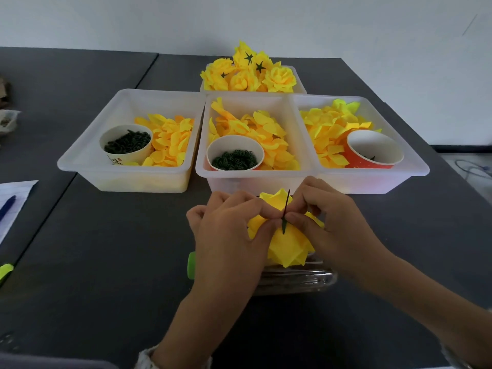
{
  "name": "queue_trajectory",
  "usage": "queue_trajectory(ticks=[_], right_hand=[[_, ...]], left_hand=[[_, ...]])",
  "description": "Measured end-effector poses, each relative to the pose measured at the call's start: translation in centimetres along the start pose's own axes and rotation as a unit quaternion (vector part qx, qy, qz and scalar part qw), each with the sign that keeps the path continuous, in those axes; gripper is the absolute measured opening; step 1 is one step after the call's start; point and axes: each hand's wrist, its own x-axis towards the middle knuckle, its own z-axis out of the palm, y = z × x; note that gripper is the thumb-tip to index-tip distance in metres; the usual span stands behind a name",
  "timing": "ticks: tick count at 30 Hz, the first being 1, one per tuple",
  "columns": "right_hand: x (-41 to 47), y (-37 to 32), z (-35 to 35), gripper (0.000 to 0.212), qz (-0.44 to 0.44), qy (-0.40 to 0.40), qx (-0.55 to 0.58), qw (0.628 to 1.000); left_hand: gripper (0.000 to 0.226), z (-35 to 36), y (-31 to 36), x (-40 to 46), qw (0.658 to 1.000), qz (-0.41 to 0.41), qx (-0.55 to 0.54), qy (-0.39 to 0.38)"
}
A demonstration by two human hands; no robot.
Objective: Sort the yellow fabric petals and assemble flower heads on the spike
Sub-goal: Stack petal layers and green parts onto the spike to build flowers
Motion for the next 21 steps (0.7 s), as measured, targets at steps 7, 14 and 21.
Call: queue_trajectory(ticks=[7, 14, 21], right_hand=[[-0.4, 0.8, 1.1, 0.017, -0.013, 0.028, -0.032, 0.999], [-0.4, 1.5, 1.5, 0.02, -0.007, 0.022, -0.034, 0.999], [-0.5, 1.3, 1.4, 0.022, -0.029, 0.023, -0.046, 0.998]], left_hand=[[0.012, -0.5, 0.8, 0.8, 0.995, 0.023, 0.086, -0.048], [0.009, -0.1, 0.7, 0.8, 0.989, 0.031, 0.128, -0.068], [0.009, -0.2, 0.8, 0.3, 0.983, 0.067, 0.163, -0.061]])
